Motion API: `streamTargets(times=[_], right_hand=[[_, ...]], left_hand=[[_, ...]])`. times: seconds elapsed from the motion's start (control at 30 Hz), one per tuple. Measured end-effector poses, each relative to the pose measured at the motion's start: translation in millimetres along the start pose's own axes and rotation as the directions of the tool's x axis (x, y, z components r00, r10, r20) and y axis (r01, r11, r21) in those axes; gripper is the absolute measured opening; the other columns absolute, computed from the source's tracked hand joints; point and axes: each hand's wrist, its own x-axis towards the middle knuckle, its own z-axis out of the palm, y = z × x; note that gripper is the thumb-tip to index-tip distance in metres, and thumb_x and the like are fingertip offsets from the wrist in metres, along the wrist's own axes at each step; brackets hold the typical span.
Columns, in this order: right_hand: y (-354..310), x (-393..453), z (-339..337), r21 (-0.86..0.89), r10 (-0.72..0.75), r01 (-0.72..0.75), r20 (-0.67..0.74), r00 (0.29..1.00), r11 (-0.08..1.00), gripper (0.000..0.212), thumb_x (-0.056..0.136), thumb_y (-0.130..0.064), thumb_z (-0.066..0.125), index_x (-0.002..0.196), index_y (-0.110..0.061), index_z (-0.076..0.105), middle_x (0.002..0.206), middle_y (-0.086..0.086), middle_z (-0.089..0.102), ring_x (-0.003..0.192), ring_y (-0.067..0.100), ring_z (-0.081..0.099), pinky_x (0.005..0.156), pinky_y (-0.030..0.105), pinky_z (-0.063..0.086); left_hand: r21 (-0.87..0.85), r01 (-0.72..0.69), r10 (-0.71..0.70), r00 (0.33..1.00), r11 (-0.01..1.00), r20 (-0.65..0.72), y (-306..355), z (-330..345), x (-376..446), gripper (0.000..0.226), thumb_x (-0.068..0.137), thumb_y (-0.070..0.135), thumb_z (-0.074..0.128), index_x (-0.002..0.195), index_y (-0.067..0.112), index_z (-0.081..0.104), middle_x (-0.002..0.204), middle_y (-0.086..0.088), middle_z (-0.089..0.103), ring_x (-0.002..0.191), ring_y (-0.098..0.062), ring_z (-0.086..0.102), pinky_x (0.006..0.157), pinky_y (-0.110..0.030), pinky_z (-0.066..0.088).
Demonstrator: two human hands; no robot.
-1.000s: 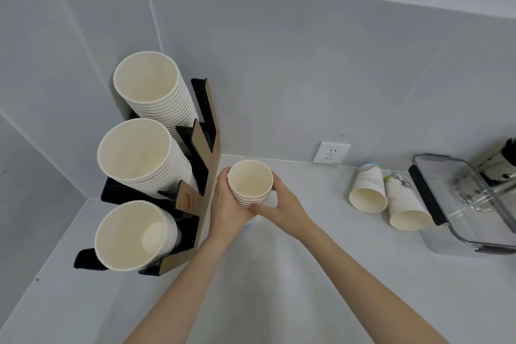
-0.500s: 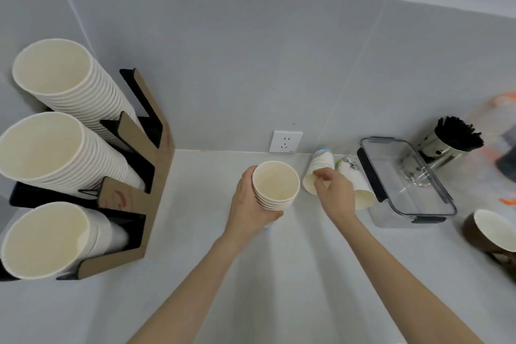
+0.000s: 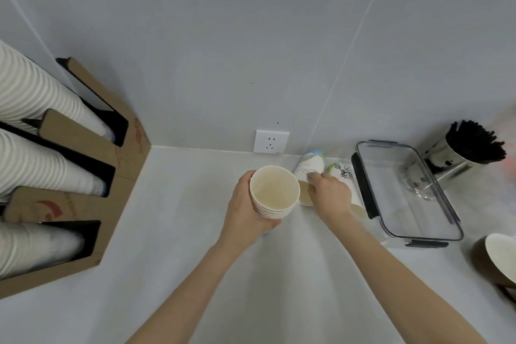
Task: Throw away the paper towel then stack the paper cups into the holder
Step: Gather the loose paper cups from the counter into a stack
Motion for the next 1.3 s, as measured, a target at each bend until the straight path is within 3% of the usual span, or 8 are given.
streamTargets(times=[0.23,0.4,0.53,0.6,0.73,1.07,1.23,1.3], right_hand=[[-5,15,-48,0.354,0.134,-0.043,-0.236,0.962,0.934,0.027,0.09,-0.008,0.04,0.112,-0.006,0.054,0.091,0.026,0.066,0.083,0.044,0.059,0.065,0.042,0.044],[-18,8,-129,0.793,0.338,0.064,-0.33,0.881,0.606,0.026,0.079,-0.006,0.051,0.101,-0.016,0.058,0.064,0.001,0.061,0.065,0.03,0.063,0.067,0.04,0.053],[-28,-6,-172,0.833,0.261,0.146,-0.327,0.909,0.534,0.027,0.072,-0.006,0.054,0.09,-0.022,0.065,0.061,-0.002,0.065,0.05,0.013,0.062,0.045,0.018,0.049],[-32,-16,-178,0.809,0.181,0.161,-0.312,0.933,0.566,0.026,0.073,-0.006,0.055,0.089,-0.024,0.066,0.059,-0.005,0.064,0.046,0.006,0.059,0.046,0.014,0.047],[-42,-29,-169,0.716,0.033,0.161,-0.249,0.968,0.679,0.025,0.077,-0.004,0.055,0.094,-0.018,0.066,0.059,-0.002,0.061,0.06,0.022,0.06,0.068,0.039,0.055],[-62,-49,-85,0.236,-0.118,0.134,-0.08,0.99,0.962,0.032,0.089,-0.013,0.04,0.117,-0.014,0.055,0.106,0.012,0.066,0.102,0.032,0.055,0.069,0.037,0.043],[-48,-54,-72,0.353,-0.145,0.161,-0.074,0.987,0.922,0.032,0.095,-0.027,0.041,0.119,-0.012,0.057,0.117,0.008,0.061,0.113,0.028,0.046,0.085,0.037,0.042],[-37,-48,-75,0.55,-0.141,0.095,0.042,0.989,0.829,0.032,0.094,-0.025,0.043,0.121,-0.014,0.056,0.123,0.008,0.059,0.112,0.023,0.048,0.091,0.032,0.038]], left_hand=[[-0.01,0.038,-0.038,0.999,0.999,0.01,-4,-4,-4,0.088,0.046,0.016,0.085,0.106,0.052,0.032,0.112,0.021,0.053,0.101,0.0,0.052,0.076,-0.004,0.041],[0.004,0.043,-0.043,0.999,0.999,0.02,-3,-5,-4,0.089,0.044,0.018,0.085,0.103,0.056,0.031,0.107,0.023,0.054,0.097,0.001,0.053,0.073,-0.005,0.041],[0.017,0.047,-0.047,0.999,0.999,0.011,-2,-6,-5,0.091,0.042,0.02,0.085,0.108,0.051,0.031,0.105,0.024,0.054,0.098,-0.008,0.054,0.077,-0.019,0.043],[0.031,0.056,-0.057,0.998,0.998,0.015,0,-6,-5,0.091,0.041,0.021,0.086,0.108,0.05,0.031,0.102,0.027,0.055,0.095,-0.005,0.056,0.074,-0.018,0.044],[0.045,0.077,-0.078,0.997,0.996,0.028,3,-7,-4,0.09,0.042,0.025,0.086,0.106,0.05,0.029,0.097,0.03,0.055,0.088,0.008,0.055,0.067,-0.013,0.042],[0.036,0.112,-0.112,0.994,0.993,0.001,3,-4,-3,0.09,0.041,0.024,0.086,0.112,0.04,0.033,0.1,0.024,0.053,0.089,-0.003,0.054,0.064,-0.008,0.038],[0.058,0.113,-0.113,0.994,0.992,0.0,4,-4,-2,0.091,0.041,0.02,0.087,0.112,0.036,0.033,0.099,0.025,0.051,0.092,-0.008,0.053,0.066,-0.012,0.039],[0.064,0.112,-0.111,0.994,0.992,-0.01,6,-3,-2,0.092,0.041,0.018,0.087,0.116,0.03,0.034,0.103,0.017,0.053,0.095,-0.011,0.052,0.071,-0.019,0.041]])
